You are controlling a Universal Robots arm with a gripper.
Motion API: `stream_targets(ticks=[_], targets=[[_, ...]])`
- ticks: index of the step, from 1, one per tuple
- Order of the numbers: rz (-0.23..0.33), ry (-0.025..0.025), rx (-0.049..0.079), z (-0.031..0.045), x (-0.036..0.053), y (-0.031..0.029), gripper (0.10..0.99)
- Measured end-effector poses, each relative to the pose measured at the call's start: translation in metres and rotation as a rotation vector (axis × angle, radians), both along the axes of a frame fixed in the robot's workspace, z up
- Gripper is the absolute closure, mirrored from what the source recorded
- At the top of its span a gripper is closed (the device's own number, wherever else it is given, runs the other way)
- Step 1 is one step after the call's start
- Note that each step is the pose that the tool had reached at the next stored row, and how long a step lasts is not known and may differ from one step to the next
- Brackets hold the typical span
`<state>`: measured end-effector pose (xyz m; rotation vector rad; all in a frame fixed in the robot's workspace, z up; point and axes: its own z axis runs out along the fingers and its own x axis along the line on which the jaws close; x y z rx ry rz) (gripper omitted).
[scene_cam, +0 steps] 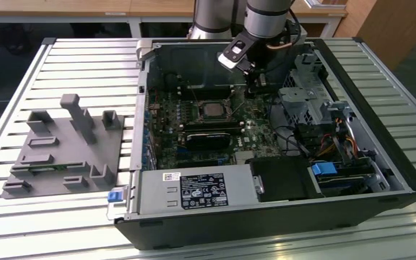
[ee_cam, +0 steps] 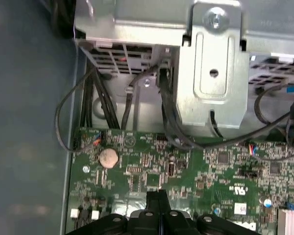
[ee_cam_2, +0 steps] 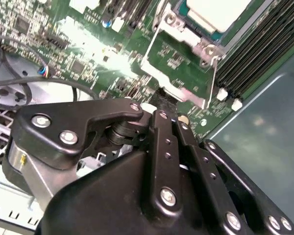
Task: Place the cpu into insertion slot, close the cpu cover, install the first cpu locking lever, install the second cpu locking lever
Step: 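Close the cpu cover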
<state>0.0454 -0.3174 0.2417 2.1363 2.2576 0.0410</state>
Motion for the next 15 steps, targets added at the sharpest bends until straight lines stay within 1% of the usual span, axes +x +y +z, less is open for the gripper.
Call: stream_targets(ticks=[5,15], targets=[[0.000,0.0001,0.000,-0.0016,-0.0086,0.0000,0.976],[0.000,0.0001,0.000,-0.0066,-0.0225,0.0000,0.976]])
